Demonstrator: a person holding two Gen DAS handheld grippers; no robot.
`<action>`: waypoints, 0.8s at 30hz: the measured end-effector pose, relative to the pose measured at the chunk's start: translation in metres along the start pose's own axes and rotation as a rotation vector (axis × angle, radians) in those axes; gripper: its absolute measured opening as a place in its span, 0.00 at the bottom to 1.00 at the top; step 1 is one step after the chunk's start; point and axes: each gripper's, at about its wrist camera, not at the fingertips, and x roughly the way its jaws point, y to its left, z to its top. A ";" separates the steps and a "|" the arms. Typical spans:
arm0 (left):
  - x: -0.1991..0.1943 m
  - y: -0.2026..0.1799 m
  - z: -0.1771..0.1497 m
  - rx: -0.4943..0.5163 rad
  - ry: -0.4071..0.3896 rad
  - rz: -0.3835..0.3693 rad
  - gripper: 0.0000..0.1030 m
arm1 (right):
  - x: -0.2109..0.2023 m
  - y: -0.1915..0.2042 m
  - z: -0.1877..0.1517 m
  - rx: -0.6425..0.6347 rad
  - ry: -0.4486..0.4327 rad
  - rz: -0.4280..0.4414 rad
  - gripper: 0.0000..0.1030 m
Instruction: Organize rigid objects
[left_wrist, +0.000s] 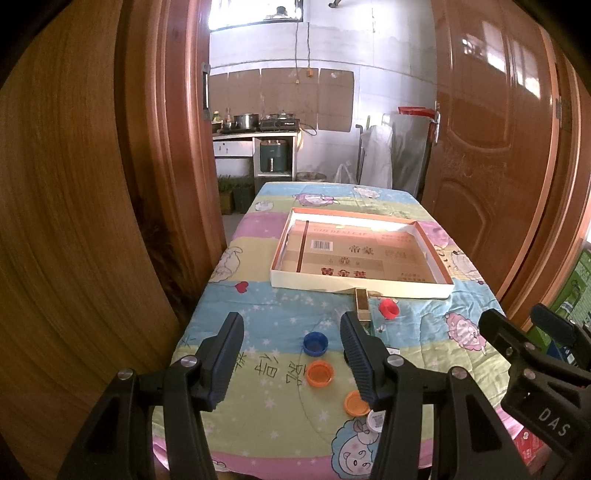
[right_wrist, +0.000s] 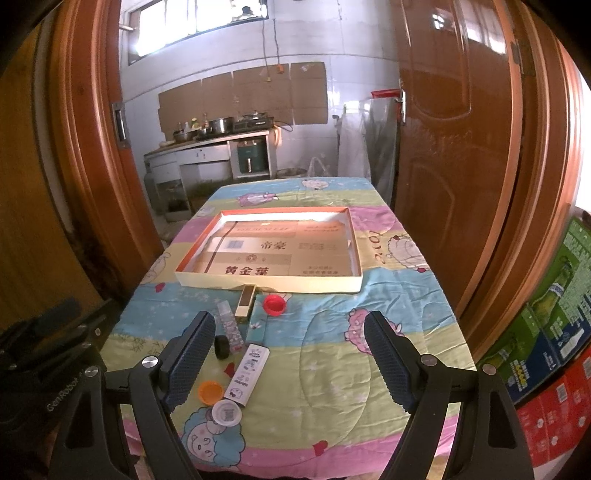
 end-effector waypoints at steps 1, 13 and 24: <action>0.000 0.000 0.000 0.000 0.000 0.001 0.53 | 0.000 0.001 0.000 0.000 0.001 0.001 0.81; 0.012 0.002 -0.001 -0.005 0.028 0.001 0.53 | 0.010 -0.001 -0.004 0.007 0.020 0.010 0.81; 0.043 0.014 -0.006 -0.027 0.071 -0.027 0.53 | 0.033 -0.011 -0.014 0.037 0.067 0.016 0.81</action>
